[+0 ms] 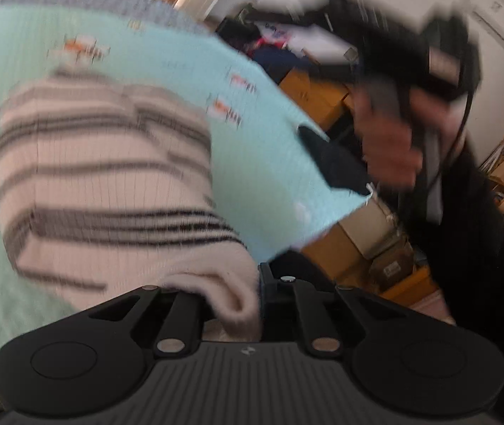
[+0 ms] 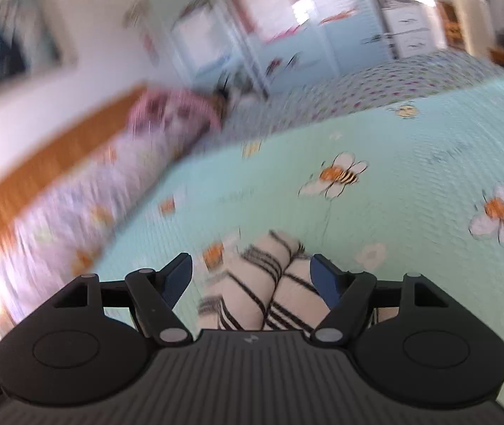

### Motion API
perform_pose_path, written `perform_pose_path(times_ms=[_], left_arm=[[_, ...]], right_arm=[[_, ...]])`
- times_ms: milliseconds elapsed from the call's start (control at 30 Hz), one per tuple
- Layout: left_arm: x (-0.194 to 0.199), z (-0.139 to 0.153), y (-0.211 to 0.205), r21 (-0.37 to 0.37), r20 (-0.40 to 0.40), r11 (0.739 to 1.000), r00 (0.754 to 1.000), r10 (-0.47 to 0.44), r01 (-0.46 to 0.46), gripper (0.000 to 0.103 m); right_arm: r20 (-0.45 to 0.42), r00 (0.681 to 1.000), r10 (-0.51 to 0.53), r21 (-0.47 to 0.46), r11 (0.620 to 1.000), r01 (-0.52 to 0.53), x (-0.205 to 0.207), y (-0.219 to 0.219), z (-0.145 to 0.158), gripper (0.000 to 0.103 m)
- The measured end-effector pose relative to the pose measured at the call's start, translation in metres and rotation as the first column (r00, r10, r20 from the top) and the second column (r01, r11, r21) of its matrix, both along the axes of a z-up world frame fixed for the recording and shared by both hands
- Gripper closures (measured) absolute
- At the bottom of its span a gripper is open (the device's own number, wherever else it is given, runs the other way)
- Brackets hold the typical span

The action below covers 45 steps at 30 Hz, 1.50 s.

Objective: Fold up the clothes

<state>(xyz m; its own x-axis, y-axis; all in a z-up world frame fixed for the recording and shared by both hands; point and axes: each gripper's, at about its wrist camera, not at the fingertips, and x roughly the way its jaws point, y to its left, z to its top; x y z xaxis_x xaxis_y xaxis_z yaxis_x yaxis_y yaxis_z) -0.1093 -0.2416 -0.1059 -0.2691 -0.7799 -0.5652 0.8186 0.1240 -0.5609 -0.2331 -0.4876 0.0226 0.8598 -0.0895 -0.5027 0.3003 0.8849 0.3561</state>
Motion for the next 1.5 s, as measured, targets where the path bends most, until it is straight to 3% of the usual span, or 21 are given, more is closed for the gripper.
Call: perform_pose_path(times_ms=[133, 300, 467, 600, 667, 733, 767, 833, 967, 1067, 1167, 1267, 1300, 1333, 1433, 1500], left_arm=[[0.005, -0.009, -0.004, -0.001, -0.013, 1.0, 1.0, -0.001, 0.001, 0.092], [-0.001, -0.012, 0.016, -0.016, -0.052, 0.999, 0.998, 0.027, -0.028, 0.092], [0.006, -0.013, 0.03, -0.027, -0.094, 0.998, 0.994, 0.054, -0.057, 0.092], [0.017, -0.019, 0.035, -0.04, -0.129, 0.996, 0.989, 0.078, -0.084, 0.092], [0.024, -0.023, 0.036, -0.041, -0.145, 0.994, 0.985, 0.092, -0.099, 0.092], [0.027, -0.025, 0.041, -0.04, -0.16, 0.992, 0.981, 0.109, -0.117, 0.092], [0.028, -0.026, 0.046, -0.042, -0.172, 0.991, 0.978, 0.12, -0.129, 0.092], [0.033, -0.026, 0.053, -0.047, -0.189, 0.985, 0.97, 0.152, -0.164, 0.092], [0.043, -0.022, 0.064, -0.061, -0.21, 0.964, 0.948, 0.24, -0.258, 0.092], [0.05, -0.007, 0.074, -0.07, -0.179, 0.938, 0.93, 0.322, -0.338, 0.092], [0.064, 0.014, 0.083, -0.091, -0.165, 0.897, 0.895, 0.414, -0.432, 0.092], [0.078, 0.045, 0.085, -0.136, -0.14, 0.839, 0.849, 0.51, -0.527, 0.092], [0.085, 0.059, 0.086, -0.165, -0.12, 0.818, 0.834, 0.538, -0.551, 0.092], [0.09, 0.074, 0.085, -0.193, -0.1, 0.798, 0.821, 0.563, -0.571, 0.092], [0.109, 0.138, 0.08, -0.298, -0.032, 0.743, 0.784, 0.62, -0.599, 0.092], [0.115, 0.173, 0.076, -0.344, 0.037, 0.738, 0.777, 0.629, -0.581, 0.092]], right_arm=[[-0.131, 0.985, 0.115, -0.136, 0.982, -0.132, 0.071, 0.03, -0.004, 0.028], [-0.295, 0.938, 0.18, -0.204, 0.948, -0.246, 0.153, 0.07, -0.026, 0.028], [-0.532, 0.845, 0.065, -0.313, 0.912, -0.267, 0.236, 0.087, -0.08, 0.028], [-0.659, 0.752, -0.023, -0.337, 0.902, -0.268, 0.276, 0.084, -0.122, 0.029], [-0.695, 0.719, -0.016, -0.314, 0.906, -0.283, 0.28, 0.082, -0.136, 0.045], [-0.697, 0.717, -0.014, -0.298, 0.915, -0.273, 0.278, 0.079, -0.136, 0.071], [-0.684, 0.73, -0.014, -0.291, 0.922, -0.255, 0.275, 0.077, -0.13, 0.077], [-0.606, 0.795, 0.021, -0.224, 0.955, -0.196, 0.26, 0.065, -0.105, 0.087], [-0.359, 0.933, 0.017, -0.018, 1.0, -0.025, 0.218, 0.021, -0.044, 0.088], [-0.147, 0.987, -0.068, 0.112, 0.99, 0.085, 0.172, -0.013, 0.004, 0.088], [0.033, 0.987, -0.159, 0.197, 0.969, 0.15, 0.124, -0.04, 0.046, 0.088], [0.189, 0.96, -0.208, 0.203, 0.964, 0.169, 0.076, -0.05, 0.086, 0.088], [0.245, 0.945, -0.216, 0.198, 0.965, 0.17, 0.06, -0.051, 0.099, 0.091], [0.311, 0.925, -0.218, 0.185, 0.969, 0.166, 0.041, -0.049, 0.113, 0.103], [0.469, 0.859, -0.206, 0.116, 0.978, 0.172, -0.01, -0.041, 0.155, 0.103], [0.472, 0.865, -0.172, 0.063, 0.985, 0.161, -0.028, -0.035, 0.174, 0.1]])
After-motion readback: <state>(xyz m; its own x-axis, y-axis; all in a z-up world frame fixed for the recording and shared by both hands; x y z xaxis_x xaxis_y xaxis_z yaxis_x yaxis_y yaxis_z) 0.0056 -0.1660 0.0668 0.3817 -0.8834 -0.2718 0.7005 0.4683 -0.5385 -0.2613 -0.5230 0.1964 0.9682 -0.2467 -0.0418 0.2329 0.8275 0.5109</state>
